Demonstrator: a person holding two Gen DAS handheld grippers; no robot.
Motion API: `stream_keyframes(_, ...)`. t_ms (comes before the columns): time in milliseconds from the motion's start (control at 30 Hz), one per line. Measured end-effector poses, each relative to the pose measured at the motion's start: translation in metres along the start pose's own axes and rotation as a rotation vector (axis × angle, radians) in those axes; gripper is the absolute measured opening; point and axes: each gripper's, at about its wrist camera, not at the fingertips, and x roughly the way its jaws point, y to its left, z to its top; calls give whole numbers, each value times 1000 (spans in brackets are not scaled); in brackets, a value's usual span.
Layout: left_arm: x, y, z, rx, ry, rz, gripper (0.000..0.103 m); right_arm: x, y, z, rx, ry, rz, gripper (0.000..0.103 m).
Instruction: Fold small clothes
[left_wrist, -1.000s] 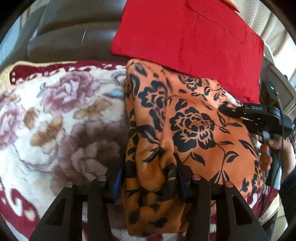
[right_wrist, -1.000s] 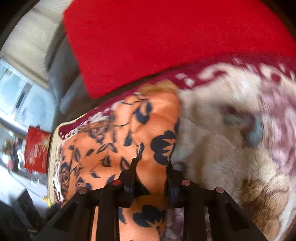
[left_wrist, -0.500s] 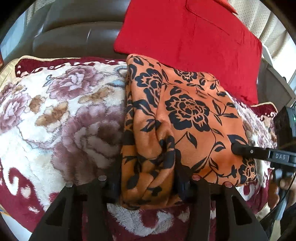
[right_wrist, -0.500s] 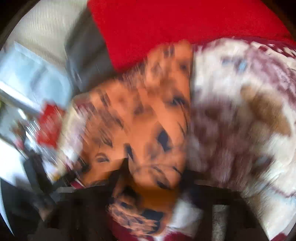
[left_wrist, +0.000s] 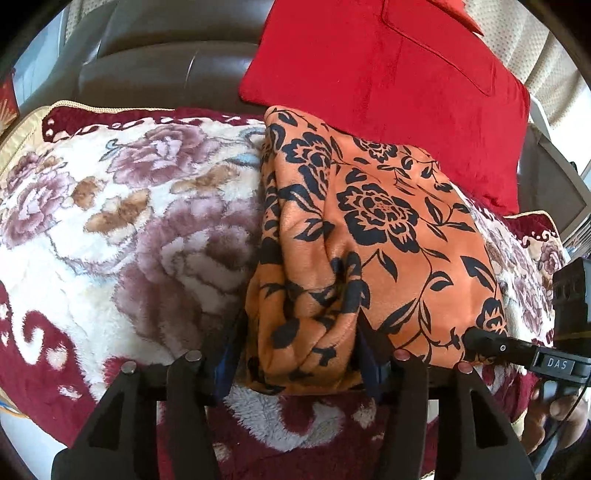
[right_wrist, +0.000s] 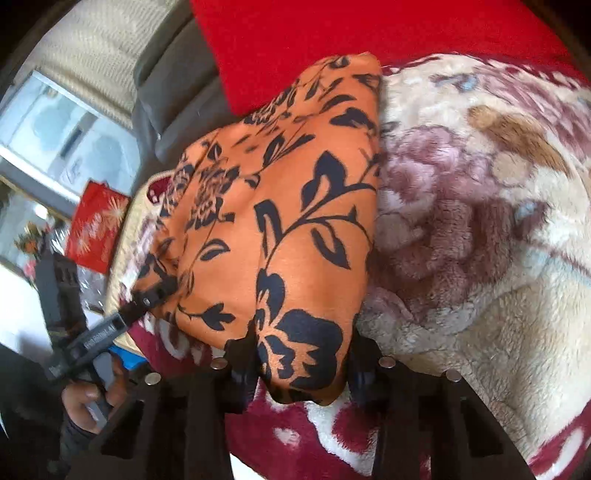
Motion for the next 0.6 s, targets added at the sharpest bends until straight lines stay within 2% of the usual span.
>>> stream_keyframes(33, 0, 0, 0, -5, 1, -1, 58, -1, 1, 0, -11, 1, -10, 42)
stream_keyframes(100, 0, 2, 0, -13, 3, -4, 59, -2, 2, 0, -8, -1, 8, 57)
stream_keyframes(167, 0, 3, 1, -18, 5, -10, 59, 3, 9, 3, 25, -4, 53, 66)
stream_keyframes(267, -7, 2, 9, -16, 14, -26, 62, -7, 9, 12, 31, -32, 56, 73)
stream_keyframes(333, -12, -1, 20, 0, -3, -59, 69, -10, 5, 25, 24, -49, 35, 74)
stream_keyframes(400, -11, -4, 35, 30, -30, -81, 77, -9, -1, 39, 35, -59, 54, 74)
stream_keyframes(467, -2, -2, 48, 28, -31, -99, 77, -5, -6, 55, 58, -70, 74, 75)
stream_keyframes(567, 38, 6, 55, -15, 92, -131, 74, 19, -17, 74, 83, -19, 83, 76)
stream_keyframes(600, 41, 5, 54, -9, 79, -133, 67, 27, -17, 76, 68, -3, 79, 68)
